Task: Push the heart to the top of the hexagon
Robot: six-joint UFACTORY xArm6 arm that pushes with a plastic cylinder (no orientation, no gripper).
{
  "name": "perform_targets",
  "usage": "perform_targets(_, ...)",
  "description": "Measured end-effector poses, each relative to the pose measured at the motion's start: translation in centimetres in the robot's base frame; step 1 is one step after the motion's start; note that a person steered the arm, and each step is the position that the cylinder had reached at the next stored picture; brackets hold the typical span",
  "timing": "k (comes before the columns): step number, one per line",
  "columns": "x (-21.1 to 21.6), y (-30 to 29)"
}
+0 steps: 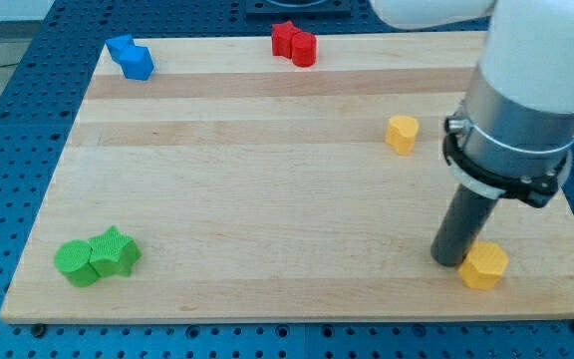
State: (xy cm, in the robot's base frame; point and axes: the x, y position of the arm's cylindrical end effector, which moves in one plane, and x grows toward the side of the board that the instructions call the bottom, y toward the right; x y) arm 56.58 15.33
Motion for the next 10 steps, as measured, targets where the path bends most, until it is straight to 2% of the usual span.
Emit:
perform_targets(1,0.0,0.5)
perform_targets(2,-1.4,-1.9)
perform_targets(3,-4.8,-5.0)
perform_targets(5,-15.1,-10.0)
perform_targets(6,-18.9,-9.4)
perform_targets(7,-19.3,-6.0)
perform_targets(10,-13.5,-2.1)
